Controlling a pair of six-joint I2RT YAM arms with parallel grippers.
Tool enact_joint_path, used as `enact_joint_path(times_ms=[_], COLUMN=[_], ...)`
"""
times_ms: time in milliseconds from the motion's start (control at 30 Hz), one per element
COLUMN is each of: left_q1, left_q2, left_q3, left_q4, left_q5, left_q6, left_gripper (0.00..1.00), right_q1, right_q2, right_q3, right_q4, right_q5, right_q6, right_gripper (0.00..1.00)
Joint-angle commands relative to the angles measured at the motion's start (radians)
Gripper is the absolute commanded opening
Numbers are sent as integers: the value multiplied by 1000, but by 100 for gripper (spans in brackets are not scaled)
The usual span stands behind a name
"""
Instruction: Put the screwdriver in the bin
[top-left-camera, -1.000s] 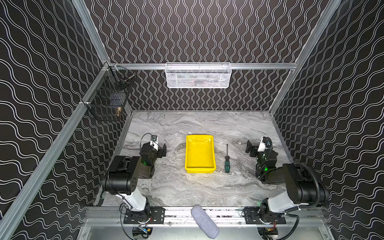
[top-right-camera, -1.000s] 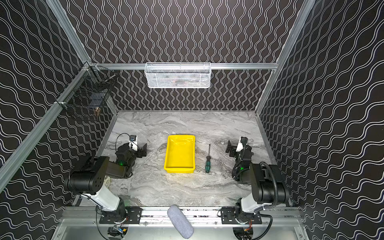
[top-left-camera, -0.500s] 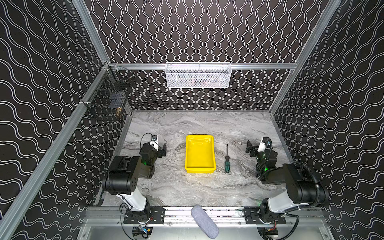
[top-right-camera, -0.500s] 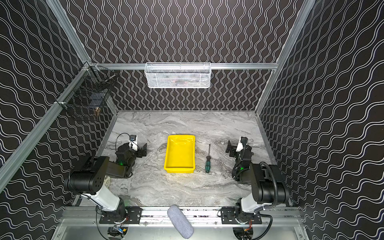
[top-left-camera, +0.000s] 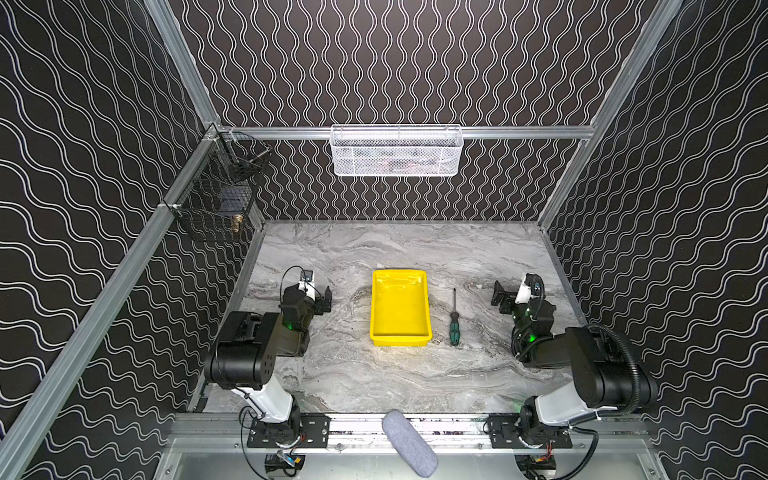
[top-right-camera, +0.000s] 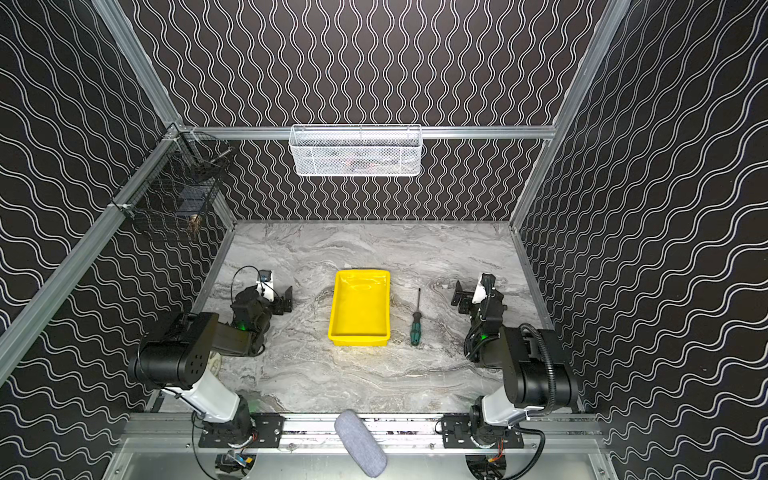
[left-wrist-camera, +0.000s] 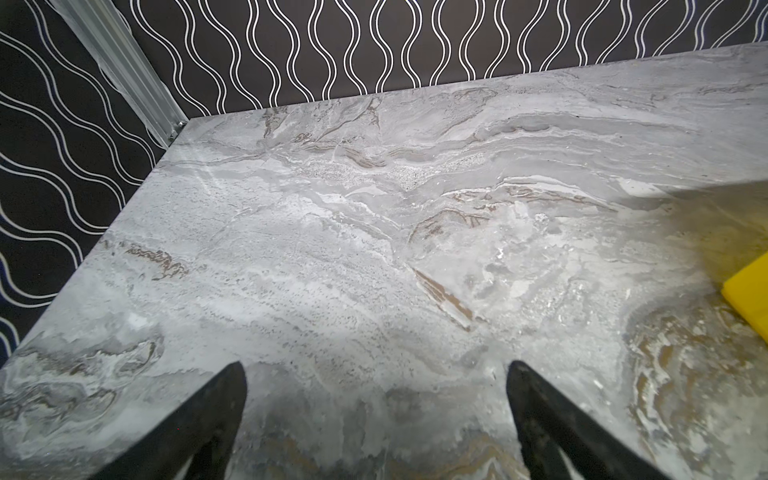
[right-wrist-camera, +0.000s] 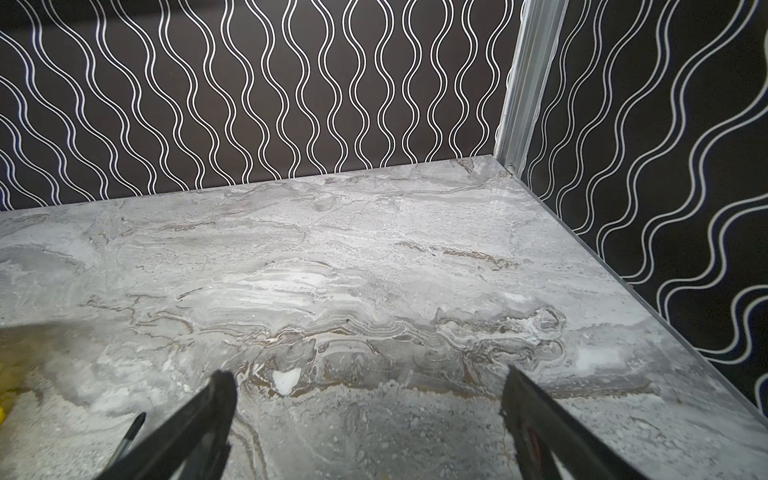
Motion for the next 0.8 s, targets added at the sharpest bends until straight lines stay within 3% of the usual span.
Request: enact_joint_path(times_ms=[0,767], left_q1=[0,0], left_q2=[-1,-1], left_q3=[3,3], left_q4=[5,6], left_q5=[-11,-11], left_q6=[0,0], left_gripper=[99,99], right_q1=[0,0], right_q2=[1,1], right_q3=[5,1], right_q4=[12,18], right_q5=[-5,1], right_q6=[-2,-9], right_gripper=[99,99])
